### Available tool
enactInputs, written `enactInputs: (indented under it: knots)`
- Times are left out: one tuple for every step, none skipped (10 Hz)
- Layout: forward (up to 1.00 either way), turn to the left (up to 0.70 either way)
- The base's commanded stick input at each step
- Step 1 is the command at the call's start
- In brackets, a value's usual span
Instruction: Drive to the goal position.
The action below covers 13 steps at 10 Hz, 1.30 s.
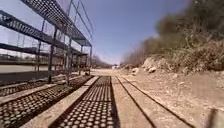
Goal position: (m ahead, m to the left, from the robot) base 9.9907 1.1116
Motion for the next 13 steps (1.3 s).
enactInputs:
  knots:
    - [0.70, 0.00]
    - [0.70, 0.00]
    - [0.70, 0.00]
    - [0.70, 0.00]
    - [0.70, 0.00]
    - [0.70, 0.00]
    - [0.70, 0.00]
    - [0.70, 0.00]
    - [0.70, 0.00]
    - [0.70, 0.00]
    - [0.70, 0.00]
    - [0.70, 0.00]
    - [0.70, 0.00]
